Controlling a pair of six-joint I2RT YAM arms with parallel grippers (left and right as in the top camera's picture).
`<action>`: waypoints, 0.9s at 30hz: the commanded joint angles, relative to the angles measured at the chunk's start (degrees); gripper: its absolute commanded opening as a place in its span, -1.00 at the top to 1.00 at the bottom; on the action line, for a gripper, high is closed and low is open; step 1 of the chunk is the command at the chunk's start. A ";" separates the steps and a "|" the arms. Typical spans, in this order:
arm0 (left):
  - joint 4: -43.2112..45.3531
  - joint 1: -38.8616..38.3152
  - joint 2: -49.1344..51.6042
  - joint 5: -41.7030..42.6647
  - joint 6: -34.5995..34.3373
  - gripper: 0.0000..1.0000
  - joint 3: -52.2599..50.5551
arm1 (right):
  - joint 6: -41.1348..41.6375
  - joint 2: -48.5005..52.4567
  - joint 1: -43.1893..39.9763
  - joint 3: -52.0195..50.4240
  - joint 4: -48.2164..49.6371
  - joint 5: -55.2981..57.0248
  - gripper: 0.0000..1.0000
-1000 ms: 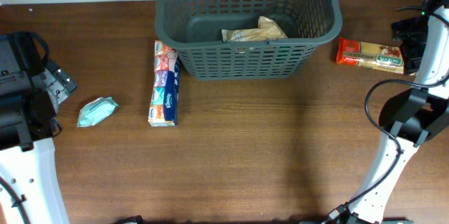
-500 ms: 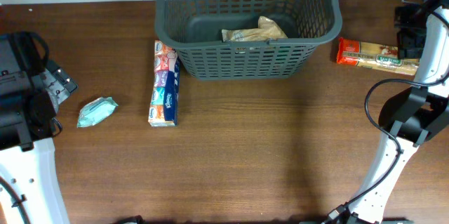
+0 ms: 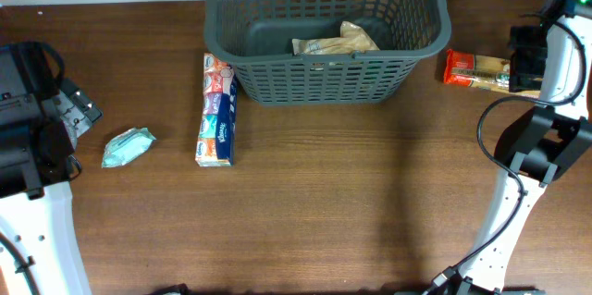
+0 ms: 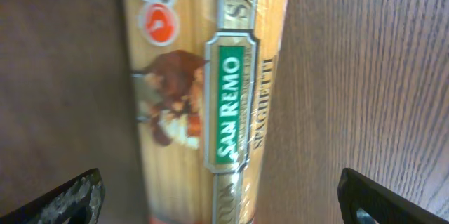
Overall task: Pack container
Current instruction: 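Lower the right gripper onto the red spaghetti packet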
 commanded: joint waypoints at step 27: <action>0.13 0.26 -0.22 0.37 -0.33 -0.99 0.76 | 7.74 3.96 -3.58 -0.35 0.26 5.95 -0.97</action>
